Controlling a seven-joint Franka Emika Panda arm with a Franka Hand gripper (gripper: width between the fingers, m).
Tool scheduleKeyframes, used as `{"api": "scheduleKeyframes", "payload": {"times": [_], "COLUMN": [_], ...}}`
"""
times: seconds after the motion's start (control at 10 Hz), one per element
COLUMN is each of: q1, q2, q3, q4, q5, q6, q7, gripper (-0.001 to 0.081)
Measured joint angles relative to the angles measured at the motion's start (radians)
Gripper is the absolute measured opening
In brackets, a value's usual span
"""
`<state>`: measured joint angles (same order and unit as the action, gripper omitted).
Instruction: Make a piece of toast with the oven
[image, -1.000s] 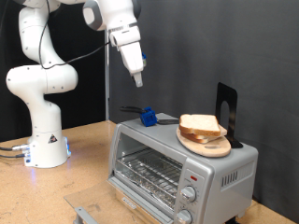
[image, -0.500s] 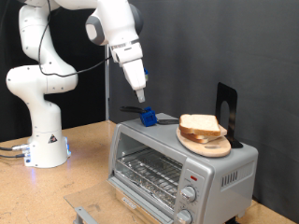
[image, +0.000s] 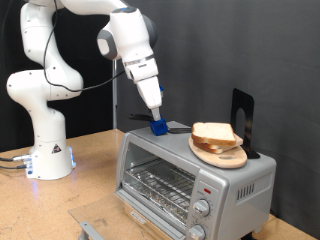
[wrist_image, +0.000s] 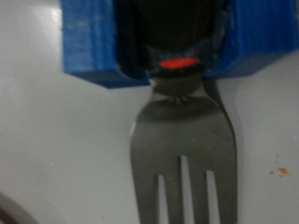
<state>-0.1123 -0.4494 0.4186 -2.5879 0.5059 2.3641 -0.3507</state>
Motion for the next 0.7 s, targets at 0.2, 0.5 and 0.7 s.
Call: {"api": "scheduleKeyframes", "payload": {"times": [0.2, 0.5, 0.7], "q1": [0.009, 0.016, 0.016], "q2": [0.010, 0.010, 0.011], "q3": [0.007, 0.023, 0.032], "q4": [-0.002, -0.014, -0.024], "q5": [0.014, 0.020, 0.021], "q6": [0.003, 0.010, 0.022], "q7": [-0.005, -0.007, -0.007], "gripper": [0.0808, 0.0808, 0.0808]}}
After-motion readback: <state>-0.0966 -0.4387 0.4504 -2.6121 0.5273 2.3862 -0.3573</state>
